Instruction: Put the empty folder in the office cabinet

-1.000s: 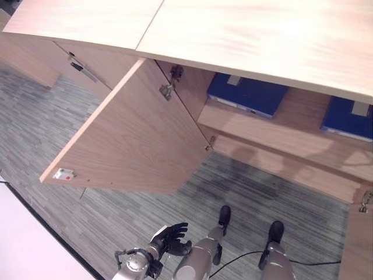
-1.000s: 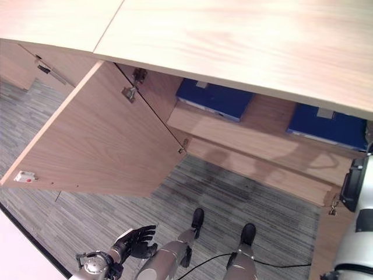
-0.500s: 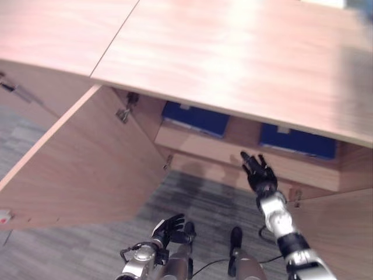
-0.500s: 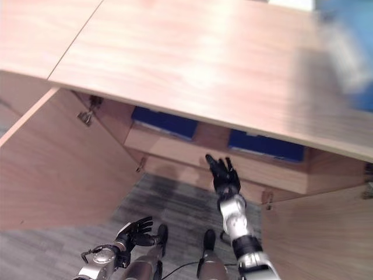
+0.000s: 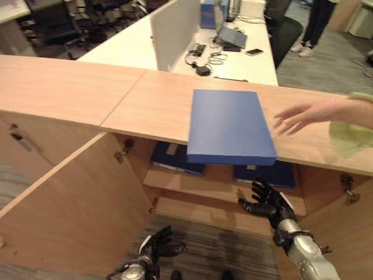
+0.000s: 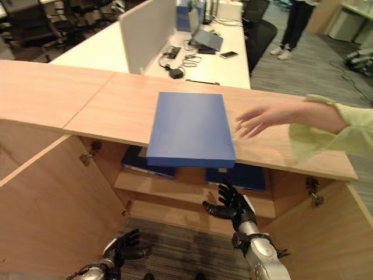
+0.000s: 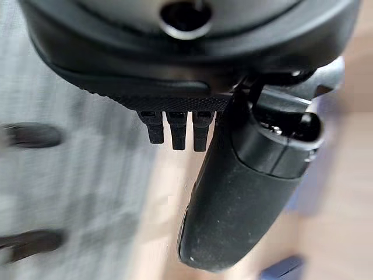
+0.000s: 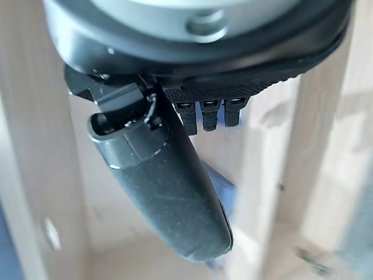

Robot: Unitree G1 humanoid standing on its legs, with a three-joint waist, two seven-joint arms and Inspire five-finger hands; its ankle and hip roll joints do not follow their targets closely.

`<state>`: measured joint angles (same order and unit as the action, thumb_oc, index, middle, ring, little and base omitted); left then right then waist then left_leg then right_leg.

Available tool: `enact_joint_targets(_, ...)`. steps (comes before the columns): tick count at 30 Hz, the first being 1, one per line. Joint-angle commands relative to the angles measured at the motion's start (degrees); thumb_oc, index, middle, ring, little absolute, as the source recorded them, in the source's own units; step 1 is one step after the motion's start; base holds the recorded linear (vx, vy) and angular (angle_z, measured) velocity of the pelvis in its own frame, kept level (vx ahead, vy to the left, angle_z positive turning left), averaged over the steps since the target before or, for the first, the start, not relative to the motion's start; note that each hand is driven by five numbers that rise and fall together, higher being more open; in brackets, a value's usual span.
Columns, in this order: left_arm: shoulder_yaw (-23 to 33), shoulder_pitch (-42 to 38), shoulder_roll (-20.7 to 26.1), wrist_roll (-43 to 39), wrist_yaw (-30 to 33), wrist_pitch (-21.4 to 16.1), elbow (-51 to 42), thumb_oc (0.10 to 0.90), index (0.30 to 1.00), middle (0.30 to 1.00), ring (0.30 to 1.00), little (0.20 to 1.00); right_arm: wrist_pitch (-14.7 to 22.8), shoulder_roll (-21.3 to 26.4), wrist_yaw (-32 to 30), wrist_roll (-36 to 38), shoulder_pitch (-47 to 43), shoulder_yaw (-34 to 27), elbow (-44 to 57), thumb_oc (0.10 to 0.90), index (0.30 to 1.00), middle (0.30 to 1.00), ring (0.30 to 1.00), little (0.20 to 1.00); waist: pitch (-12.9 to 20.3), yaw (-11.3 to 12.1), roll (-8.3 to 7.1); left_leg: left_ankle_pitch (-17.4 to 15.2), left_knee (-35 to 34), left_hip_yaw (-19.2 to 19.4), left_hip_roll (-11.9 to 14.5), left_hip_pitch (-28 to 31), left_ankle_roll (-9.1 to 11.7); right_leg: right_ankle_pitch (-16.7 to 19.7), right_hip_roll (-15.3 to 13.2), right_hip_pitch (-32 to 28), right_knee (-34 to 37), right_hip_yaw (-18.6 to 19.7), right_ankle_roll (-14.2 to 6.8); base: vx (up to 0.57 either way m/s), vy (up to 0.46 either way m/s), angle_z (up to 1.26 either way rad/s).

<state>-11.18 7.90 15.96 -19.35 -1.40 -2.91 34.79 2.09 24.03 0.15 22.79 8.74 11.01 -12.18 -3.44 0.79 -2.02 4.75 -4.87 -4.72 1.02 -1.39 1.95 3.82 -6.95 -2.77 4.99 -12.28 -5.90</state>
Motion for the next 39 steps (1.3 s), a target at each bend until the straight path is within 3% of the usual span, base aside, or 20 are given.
enact_joint_targets(1, -0.2, -5.4, 2.7, 2.1, -0.3, -7.0, -3.1, 0.800, 0.900, 0.900, 0.900, 0.900, 9.8, 2.7, -0.9, -17.2, -6.7, 0.8, 1.2, 0.800, 0.900, 0.900, 0.900, 0.900, -1.1, 2.1, -0.08, -6.4, -0.1, -2.1, 0.5, 4.3, 1.3, -5.3, 0.1, 0.9, -3.4, -5.5, -1.4, 0.00, -0.111, 0.89)
enact_joint_targets(6, -1.1, -5.7, 3.8, 3.3, 0.0, -8.6, -8.0, 0.800, 0.900, 0.900, 0.900, 0.900, 10.5, 2.6, -1.4, -22.4, -7.5, 5.2, -2.7, 0.800, 0.900, 0.900, 0.900, 0.900, -1.3, 4.4, -0.88, -5.3, -0.1, -5.6, 0.7, 3.3, 2.0, -6.1, 0.4, -0.5, -2.9, -8.7, -0.9, 0.00, -0.081, 0.66)
enact_joint_targets(7, -1.4, -5.9, 3.8, 3.5, 0.3, -9.2, -8.4, 0.800, 0.900, 0.900, 0.900, 0.900, 10.8, 2.2, -1.9, -23.3, -8.2, 7.1, -5.4, 0.800, 0.900, 0.900, 0.900, 0.900, -1.5, 5.8, -1.05, -4.5, -0.1, -6.9, 0.7, 2.8, 2.6, -6.5, 0.7, -1.0, -2.7, -10.2, -0.7, -0.02, -0.075, 0.36)
enact_joint_targets(13, -1.4, -5.5, 3.0, 3.7, 1.1, -10.2, -8.9, 0.800, 0.900, 0.900, 0.900, 0.900, 10.8, 1.4, -2.0, -25.4, -8.2, 9.6, -8.6, 0.800, 0.900, 0.900, 0.900, 0.900, -1.6, 7.4, -1.40, -3.8, -0.1, -9.0, 0.8, 2.0, 3.4, -6.8, 1.2, -2.0, -1.9, -12.6, -0.5, -0.02, -0.059, 0.35)
enact_joint_targets(15, 4.7, 2.9, 9.6, 1.0, -4.8, -12.5, -7.7, 0.800, 0.900, 0.900, 0.900, 0.900, 11.6, 2.5, -1.5, -22.3, -5.4, 5.8, -8.1, 0.800, 0.900, 0.900, 0.900, 0.900, -2.2, 9.7, -0.43, -3.4, 0.0, -10.0, 0.8, 1.9, 3.9, -7.2, 1.5, -2.4, -1.7, -13.3, -0.3, -0.05, -0.001, 0.00)
enact_joint_targets(17, 8.3, 6.8, 10.9, -2.2, -6.8, -13.1, -7.9, 0.800, 0.900, 0.900, 0.900, 0.900, 12.5, 3.0, -0.9, -21.3, -3.5, 3.7, -8.8, 0.800, 0.900, 0.900, 0.900, 0.900, -2.5, 10.7, 0.19, -3.0, 0.2, -10.5, 0.7, 1.5, 4.0, -7.0, 1.4, -2.4, -1.6, -13.9, -0.4, -0.05, 0.022, 0.04)
enact_joint_targets(23, 8.3, 7.7, 9.6, 0.6, -7.2, -13.6, -6.0, 0.800, 0.900, 0.900, 0.900, 0.900, 12.3, 1.0, -1.0, -20.0, -1.8, 1.4, -12.5, 0.800, 0.900, 0.900, 0.900, 0.900, -2.1, 10.5, 0.97, -2.6, 0.2, -10.0, 0.4, 1.6, 3.7, -6.5, 1.2, -2.4, -1.5, -13.0, -0.5, -0.02, 0.028, 0.17)
enact_joint_targets(33, 9.7, 8.7, 10.3, 1.4, -6.6, -14.7, -14.9, 0.800, 0.900, 0.900, 0.900, 0.900, 9.6, -1.9, -3.4, -20.8, -0.5, -0.6, -21.6, 0.800, 0.900, 0.900, 0.900, 0.900, -1.6, 8.1, 1.72, -4.0, 0.0, -7.7, 0.4, 3.4, 2.8, -6.3, 0.9, -2.6, -1.9, -10.1, -0.7, 0.01, 0.021, -0.13)
enact_joint_targets(39, 10.3, 9.3, 9.7, -1.0, -7.3, -14.2, -19.5, 0.800, 0.900, 0.900, 0.900, 0.900, 7.8, -4.5, -4.2, -18.7, -1.5, -1.3, -25.3, 0.800, 0.900, 0.900, 0.900, 0.900, -1.6, 6.1, 2.36, -5.4, -0.1, -4.0, 0.5, 4.9, 1.6, -4.7, 0.4, -1.9, -1.5, -6.7, -1.4, 0.01, 0.035, -0.37)
